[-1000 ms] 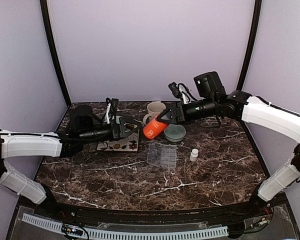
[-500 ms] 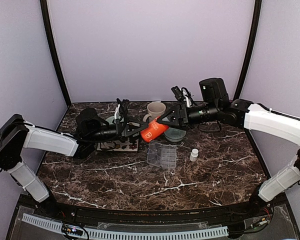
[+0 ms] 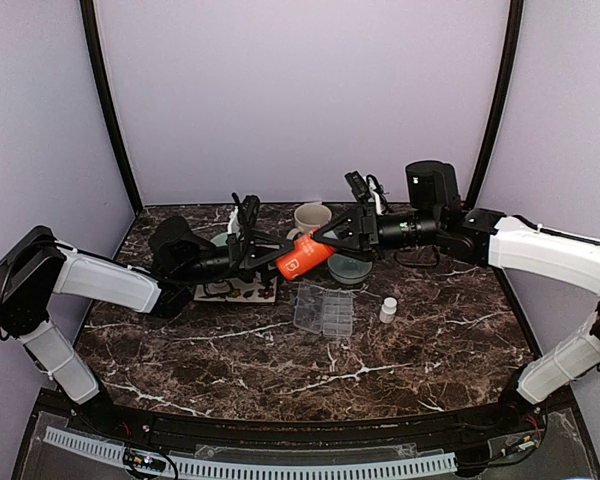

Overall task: Sort the pills into containers
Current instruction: Pass from the right arm to the left

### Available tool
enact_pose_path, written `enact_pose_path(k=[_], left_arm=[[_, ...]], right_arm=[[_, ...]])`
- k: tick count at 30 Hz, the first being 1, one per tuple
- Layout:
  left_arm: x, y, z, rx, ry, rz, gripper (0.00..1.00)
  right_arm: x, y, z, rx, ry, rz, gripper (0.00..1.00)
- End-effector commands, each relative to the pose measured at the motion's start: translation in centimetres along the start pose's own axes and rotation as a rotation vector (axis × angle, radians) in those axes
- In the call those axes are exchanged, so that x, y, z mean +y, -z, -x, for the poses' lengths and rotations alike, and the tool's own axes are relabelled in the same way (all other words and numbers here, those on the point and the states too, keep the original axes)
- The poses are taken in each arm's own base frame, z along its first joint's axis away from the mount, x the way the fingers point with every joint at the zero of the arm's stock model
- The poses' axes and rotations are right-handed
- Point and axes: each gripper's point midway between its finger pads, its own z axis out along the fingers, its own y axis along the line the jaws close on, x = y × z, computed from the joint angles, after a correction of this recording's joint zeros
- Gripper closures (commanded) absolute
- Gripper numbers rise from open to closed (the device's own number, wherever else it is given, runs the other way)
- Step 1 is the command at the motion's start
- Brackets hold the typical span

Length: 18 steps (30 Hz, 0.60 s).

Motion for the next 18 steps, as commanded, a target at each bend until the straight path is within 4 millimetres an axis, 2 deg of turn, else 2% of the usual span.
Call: enact_pose_path(k=[1,11,18], left_arm=[[-3.2,-0.1,0.3,-0.001,-0.071,-0.092,0.16],[-3.1,0.1,0.2,-0.004,-0.076,-0.077,0.11],[-3.2,0.0,0.8,-0.027,-0.1,-0.054,0.14]], right_arm=[[1.7,0.5,1.7,-0.069,0.032,0.072,0.85],[1.5,-0.2,2.3,-0.076,0.008,0.104,0.85],[0.9,-0.6,2.3,-0.072,-0.005,0.101,0.85]])
